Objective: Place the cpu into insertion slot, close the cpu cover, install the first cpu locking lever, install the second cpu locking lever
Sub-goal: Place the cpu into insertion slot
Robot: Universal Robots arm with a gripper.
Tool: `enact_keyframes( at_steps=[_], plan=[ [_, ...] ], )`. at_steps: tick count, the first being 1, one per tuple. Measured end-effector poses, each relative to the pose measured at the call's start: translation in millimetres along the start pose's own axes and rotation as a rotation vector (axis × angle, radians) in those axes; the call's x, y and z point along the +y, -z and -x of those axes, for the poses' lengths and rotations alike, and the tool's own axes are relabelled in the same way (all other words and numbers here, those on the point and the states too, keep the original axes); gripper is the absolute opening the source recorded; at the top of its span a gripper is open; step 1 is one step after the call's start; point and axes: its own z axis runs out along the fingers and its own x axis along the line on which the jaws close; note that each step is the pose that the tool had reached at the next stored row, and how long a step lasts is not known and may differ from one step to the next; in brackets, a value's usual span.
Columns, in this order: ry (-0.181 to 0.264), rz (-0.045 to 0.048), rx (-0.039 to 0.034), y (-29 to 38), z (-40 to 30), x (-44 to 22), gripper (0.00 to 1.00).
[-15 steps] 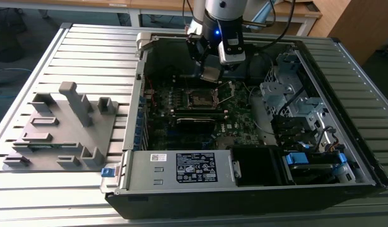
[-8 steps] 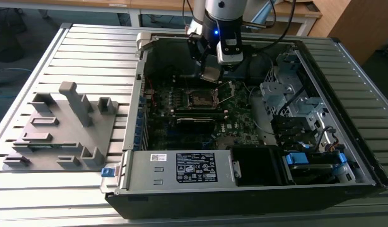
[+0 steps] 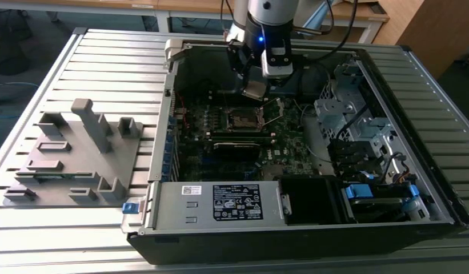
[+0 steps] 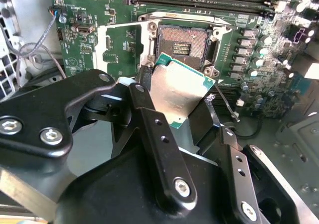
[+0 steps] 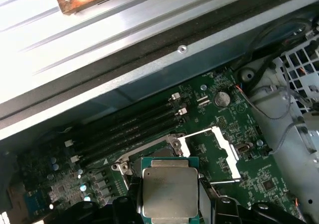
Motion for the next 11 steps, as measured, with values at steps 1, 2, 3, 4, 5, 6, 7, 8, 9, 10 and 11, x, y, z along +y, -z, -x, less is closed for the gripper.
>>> enact_keyframes(
  at_steps=[1,2,3,4,5,6,7,8,9,10,11],
  plan=[
    [-0.014,0.0002,-0.0013,-0.2,0.0,0.0,0.54],
    [-0.026,0.0003,-0.0023,-0.2,0.0,0.0,0.54],
    [-0.03,0.0003,-0.0026,-0.2,0.1,0.0,0.54],
    [-0.03,0.0004,-0.0027,-0.2,0.1,0.0,0.54],
    [-0.03,0.0005,-0.0027,-0.3,0.0,0.0,0.54],
    [-0.031,0.0005,-0.0027,-0.3,0.0,0.0,0.54],
    [-0.032,0.0005,-0.0028,-0.3,0.0,0.0,0.54],
    [-0.036,0.0006,-0.0033,-0.4,0.0,0.0,0.54],
    [-0.045,0.0009,-0.004,-0.6,0.0,0.0,0.54],
    [-0.093,0.0015,-0.0083,-1.0,0.1,-0.1,0.54],
    [-0.094,0.0016,-0.0084,-1.0,0.1,-0.1,0.54]
  ],
)
